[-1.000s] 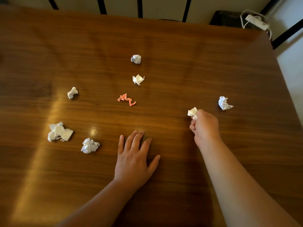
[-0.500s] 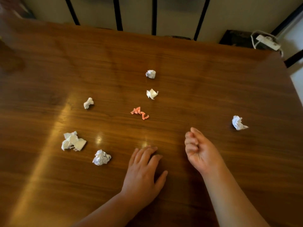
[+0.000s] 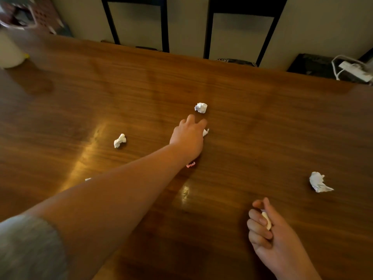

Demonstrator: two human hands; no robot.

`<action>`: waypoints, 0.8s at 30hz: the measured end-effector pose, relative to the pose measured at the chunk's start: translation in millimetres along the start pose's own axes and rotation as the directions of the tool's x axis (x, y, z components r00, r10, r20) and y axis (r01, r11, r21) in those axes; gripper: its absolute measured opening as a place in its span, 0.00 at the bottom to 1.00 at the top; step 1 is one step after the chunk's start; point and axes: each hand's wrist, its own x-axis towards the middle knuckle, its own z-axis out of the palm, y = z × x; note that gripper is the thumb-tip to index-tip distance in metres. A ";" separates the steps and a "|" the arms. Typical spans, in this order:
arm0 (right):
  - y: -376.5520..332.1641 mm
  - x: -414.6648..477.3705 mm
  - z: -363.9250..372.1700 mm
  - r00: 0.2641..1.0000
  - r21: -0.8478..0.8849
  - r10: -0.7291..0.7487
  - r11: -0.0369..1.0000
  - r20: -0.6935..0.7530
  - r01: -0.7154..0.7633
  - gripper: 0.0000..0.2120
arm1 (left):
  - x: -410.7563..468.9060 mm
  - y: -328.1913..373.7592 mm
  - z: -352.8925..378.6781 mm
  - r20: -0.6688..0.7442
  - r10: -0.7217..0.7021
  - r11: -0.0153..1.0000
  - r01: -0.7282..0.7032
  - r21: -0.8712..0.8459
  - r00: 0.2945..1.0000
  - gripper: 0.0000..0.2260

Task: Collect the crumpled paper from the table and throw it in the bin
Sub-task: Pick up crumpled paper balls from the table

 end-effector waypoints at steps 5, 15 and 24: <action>-1.6 2.5 2.4 1.000 0.002 -0.010 1.000 -0.016 0.010 0.12 | 11.7 -2.1 -0.3 0.086 -0.005 0.999 0.008 -0.042 0.996 0.11; 0.9 5.8 -4.8 0.999 -0.064 -0.038 0.997 -0.010 0.037 0.10 | -59.5 -134.0 -35.2 -0.183 -0.285 0.924 0.218 -0.315 0.941 0.12; 8.0 -14.3 -9.0 0.999 0.102 -0.033 0.994 -0.024 0.035 0.16 | -76.6 -174.6 -34.9 -0.018 -0.410 0.896 0.399 -0.193 0.912 0.05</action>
